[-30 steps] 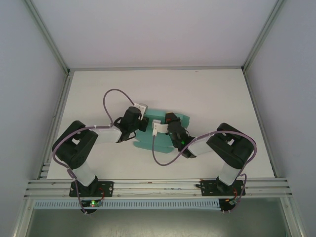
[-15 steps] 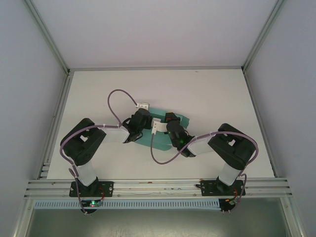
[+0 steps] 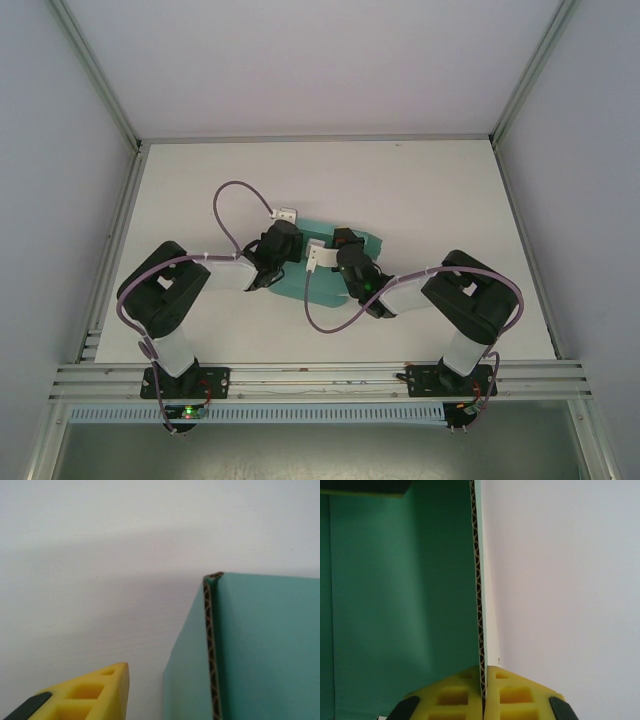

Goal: Assemble paper box

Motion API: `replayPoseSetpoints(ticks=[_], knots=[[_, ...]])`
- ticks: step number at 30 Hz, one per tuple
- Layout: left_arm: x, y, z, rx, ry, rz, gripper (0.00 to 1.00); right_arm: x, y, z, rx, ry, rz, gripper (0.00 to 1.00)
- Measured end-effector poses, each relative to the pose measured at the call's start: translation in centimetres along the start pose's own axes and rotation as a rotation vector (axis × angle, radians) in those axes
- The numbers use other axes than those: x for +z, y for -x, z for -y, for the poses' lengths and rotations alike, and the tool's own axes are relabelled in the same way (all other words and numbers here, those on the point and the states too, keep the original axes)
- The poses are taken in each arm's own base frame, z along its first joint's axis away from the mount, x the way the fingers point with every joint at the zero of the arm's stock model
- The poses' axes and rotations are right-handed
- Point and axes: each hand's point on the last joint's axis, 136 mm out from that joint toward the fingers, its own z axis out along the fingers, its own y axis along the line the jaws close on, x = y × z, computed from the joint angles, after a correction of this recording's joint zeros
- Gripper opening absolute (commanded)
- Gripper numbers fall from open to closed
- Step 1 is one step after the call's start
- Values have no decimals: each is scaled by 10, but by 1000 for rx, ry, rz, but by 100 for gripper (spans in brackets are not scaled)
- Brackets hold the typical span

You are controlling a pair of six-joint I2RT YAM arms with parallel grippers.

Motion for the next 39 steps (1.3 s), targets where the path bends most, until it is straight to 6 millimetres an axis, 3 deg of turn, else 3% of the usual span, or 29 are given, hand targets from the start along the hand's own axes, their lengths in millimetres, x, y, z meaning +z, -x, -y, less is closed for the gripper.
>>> replayPoseSetpoints(ticks=[1,4,5,6,7,10,15,18,19,20,23,26,30,35,39], knots=[[0,0,0,2,0,0,37,0,0,0,0,1,1,0],[0,1,1,5,-6,2,19,0,1,0,1,3,8,0],[0,2,3,7,-13,2,18,0,2,0,1,4,12,0],[0,4,4,10,-16,4,12,0,3,0,2,4,13,0],[1,6,5,10,-18,5,0,1,3,0,2,6,15,0],[5,5,6,33,-15,-6,0,2,2,0,4,14,8,2],[6,6,4,37,-3,-4,0,3,1,-5,54,50,11,48],[6,8,-2,33,22,4,0,-4,-2,-11,103,97,14,67],[5,9,-5,30,30,7,0,-9,-3,-8,132,106,19,91],[4,9,-7,28,39,10,0,-14,-3,-3,171,111,26,98],[1,9,-13,20,60,7,0,-29,0,30,315,90,76,98],[-2,9,-16,7,69,0,0,-48,-2,78,526,45,161,98],[-8,10,-16,-17,63,2,0,-56,-28,125,779,-22,185,98],[-15,14,-15,-39,47,10,0,-30,-64,137,965,-15,46,98],[-17,16,-13,-48,36,13,0,-11,-65,118,1015,65,-12,98]])
